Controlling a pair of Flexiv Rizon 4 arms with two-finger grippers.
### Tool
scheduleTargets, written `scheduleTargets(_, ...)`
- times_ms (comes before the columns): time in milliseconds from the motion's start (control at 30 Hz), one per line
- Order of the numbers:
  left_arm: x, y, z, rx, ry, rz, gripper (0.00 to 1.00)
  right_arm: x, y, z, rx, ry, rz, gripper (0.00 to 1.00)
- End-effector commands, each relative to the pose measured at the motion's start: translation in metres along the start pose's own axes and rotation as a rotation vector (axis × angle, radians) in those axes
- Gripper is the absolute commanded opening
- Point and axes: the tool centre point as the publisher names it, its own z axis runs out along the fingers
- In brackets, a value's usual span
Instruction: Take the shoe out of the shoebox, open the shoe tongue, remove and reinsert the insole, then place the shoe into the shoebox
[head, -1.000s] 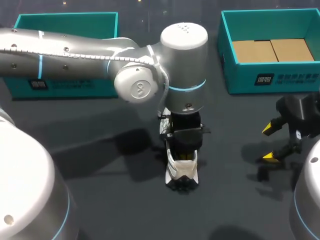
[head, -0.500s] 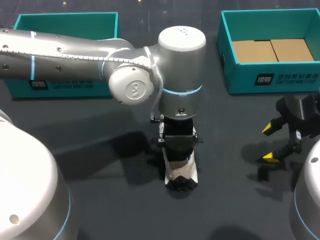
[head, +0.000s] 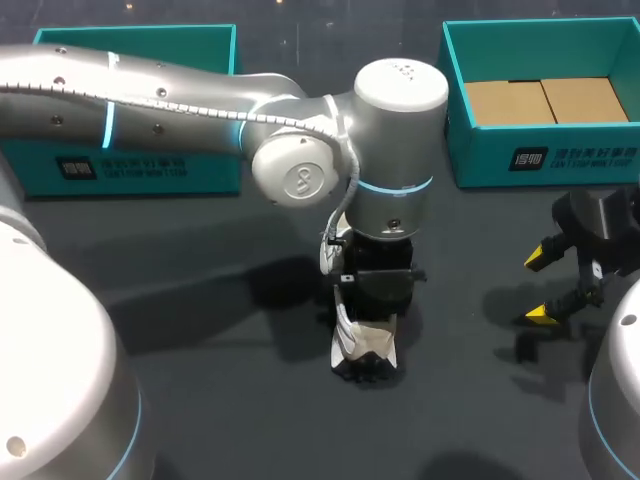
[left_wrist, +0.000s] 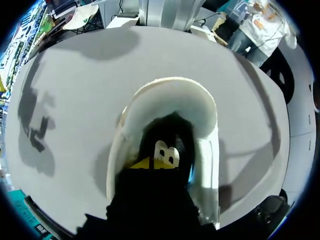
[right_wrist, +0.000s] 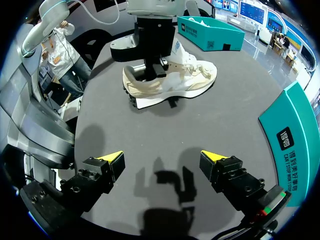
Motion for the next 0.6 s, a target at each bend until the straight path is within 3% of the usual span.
scheduleTargets(33,0.015,-0.007,-0.015,-0.033,-0.093,0.010,0.00,0.002,0.000,-0.001,0.002,-0.003,0.001,1.00)
scheduleTargets(300,0.020,-0.008,-0.043,-0.151,-0.207,0.009,0.00,0.002,0.000,-0.001,0.002,-0.003,0.001,1.00)
scheduleTargets(600,0.019,0.001,-0.059,-0.234,-0.242,0.012,0.00,0.002,0.000,-0.001,0.002,-0.003,0.001,1.00)
